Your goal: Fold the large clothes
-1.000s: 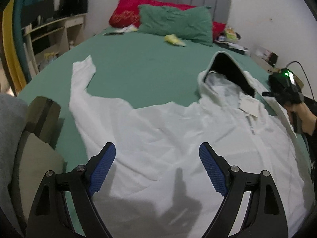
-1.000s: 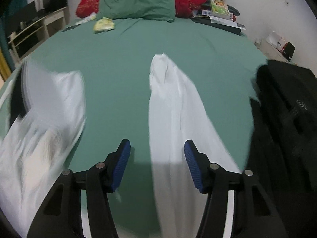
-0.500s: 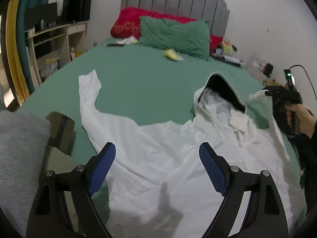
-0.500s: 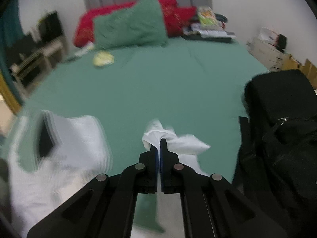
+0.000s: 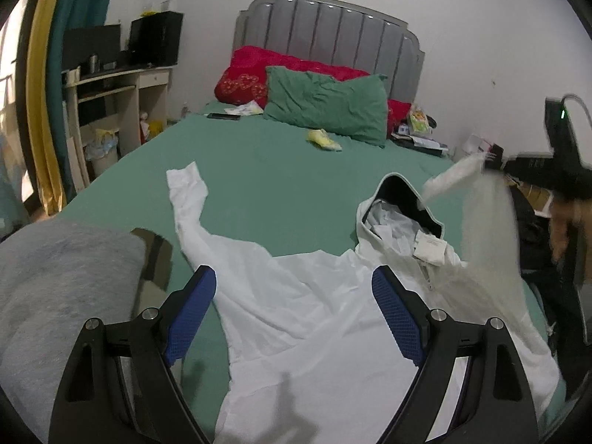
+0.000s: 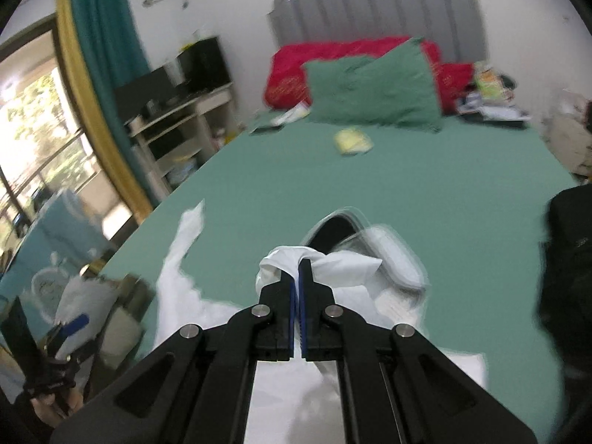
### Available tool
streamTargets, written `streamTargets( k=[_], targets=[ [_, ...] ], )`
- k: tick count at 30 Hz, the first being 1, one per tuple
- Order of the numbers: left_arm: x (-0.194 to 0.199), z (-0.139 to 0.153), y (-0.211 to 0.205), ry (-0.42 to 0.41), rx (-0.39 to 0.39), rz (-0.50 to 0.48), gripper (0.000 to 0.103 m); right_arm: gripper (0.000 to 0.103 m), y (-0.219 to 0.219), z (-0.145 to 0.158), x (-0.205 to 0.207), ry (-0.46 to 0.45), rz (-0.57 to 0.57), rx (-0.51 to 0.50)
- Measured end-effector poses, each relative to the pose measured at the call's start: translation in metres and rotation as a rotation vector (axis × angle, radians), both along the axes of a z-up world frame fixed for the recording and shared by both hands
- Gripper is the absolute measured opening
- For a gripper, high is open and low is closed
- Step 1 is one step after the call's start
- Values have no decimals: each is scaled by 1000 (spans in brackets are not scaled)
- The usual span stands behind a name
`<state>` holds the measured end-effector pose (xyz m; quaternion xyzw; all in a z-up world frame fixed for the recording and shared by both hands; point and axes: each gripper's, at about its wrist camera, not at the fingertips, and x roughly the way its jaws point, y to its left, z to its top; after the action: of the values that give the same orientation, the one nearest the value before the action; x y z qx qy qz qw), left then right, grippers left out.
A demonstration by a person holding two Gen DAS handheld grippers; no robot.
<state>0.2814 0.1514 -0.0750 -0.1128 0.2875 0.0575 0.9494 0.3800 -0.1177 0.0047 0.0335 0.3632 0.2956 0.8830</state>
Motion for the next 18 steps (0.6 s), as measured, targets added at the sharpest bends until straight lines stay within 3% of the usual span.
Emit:
streamTargets(
  k=[4, 7, 8, 10, 12, 14, 18],
  targets=[
    [-11, -2, 18, 24, -40, 40, 89, 2, 56, -62, -17, 105, 83, -24],
    [-14, -11, 29, 61, -77, 51, 89, 3, 90, -122, -27, 244, 139, -64],
    [-14, -15, 31, 77, -82, 48, 89, 5, 102, -150, -30, 334, 172, -94],
    [-13, -21, 35, 105, -75, 54, 89, 24, 115, -184, -37, 438, 214, -158],
    [-14, -22, 42, 107, -83, 63, 89, 81, 122, -190, -45, 438, 249, -192],
    [-17, -17, 54, 92, -108, 87, 89, 93, 123, -174, -45, 391, 253, -165],
    [-25, 1, 76, 24, -148, 132, 89, 93, 138, -115, -17, 229, 236, -89]
  ],
)
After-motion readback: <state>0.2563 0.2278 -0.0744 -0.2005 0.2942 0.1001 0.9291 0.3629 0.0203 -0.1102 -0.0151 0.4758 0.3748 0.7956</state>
